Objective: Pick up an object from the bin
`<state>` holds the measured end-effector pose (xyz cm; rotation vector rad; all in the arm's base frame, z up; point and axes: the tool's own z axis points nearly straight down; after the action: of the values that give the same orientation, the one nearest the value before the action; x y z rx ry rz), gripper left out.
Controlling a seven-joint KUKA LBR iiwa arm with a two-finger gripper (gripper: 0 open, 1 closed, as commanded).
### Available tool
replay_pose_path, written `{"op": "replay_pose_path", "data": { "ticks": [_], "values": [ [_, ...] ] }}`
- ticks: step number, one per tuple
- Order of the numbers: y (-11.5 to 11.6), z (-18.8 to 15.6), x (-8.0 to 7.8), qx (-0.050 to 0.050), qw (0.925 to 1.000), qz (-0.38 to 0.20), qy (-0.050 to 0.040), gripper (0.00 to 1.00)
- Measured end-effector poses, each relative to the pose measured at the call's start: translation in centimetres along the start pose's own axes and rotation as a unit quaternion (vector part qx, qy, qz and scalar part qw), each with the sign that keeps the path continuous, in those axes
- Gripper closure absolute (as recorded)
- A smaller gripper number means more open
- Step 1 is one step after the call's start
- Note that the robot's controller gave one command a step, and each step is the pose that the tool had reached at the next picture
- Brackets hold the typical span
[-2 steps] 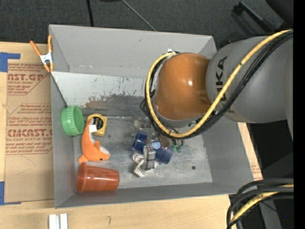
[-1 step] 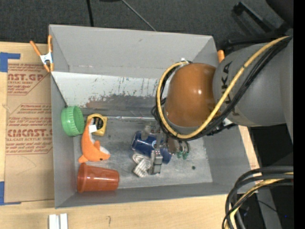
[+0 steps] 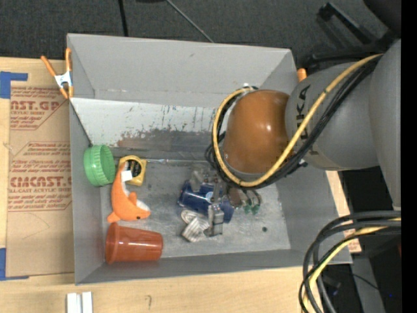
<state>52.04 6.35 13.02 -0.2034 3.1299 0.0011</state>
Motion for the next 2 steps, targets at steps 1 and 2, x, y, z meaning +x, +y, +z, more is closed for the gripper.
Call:
{"op": "replay_pose_path", "data": {
  "ticks": [1, 2],
  "values": [
    [-1.74, 3.82, 0.36, -0.003, 0.9986, 0.045, -0.0284, 1.00],
    [-1.74, 3.82, 0.36, -0.003, 0.9986, 0.045, -0.0284, 1.00]
  ]
}}
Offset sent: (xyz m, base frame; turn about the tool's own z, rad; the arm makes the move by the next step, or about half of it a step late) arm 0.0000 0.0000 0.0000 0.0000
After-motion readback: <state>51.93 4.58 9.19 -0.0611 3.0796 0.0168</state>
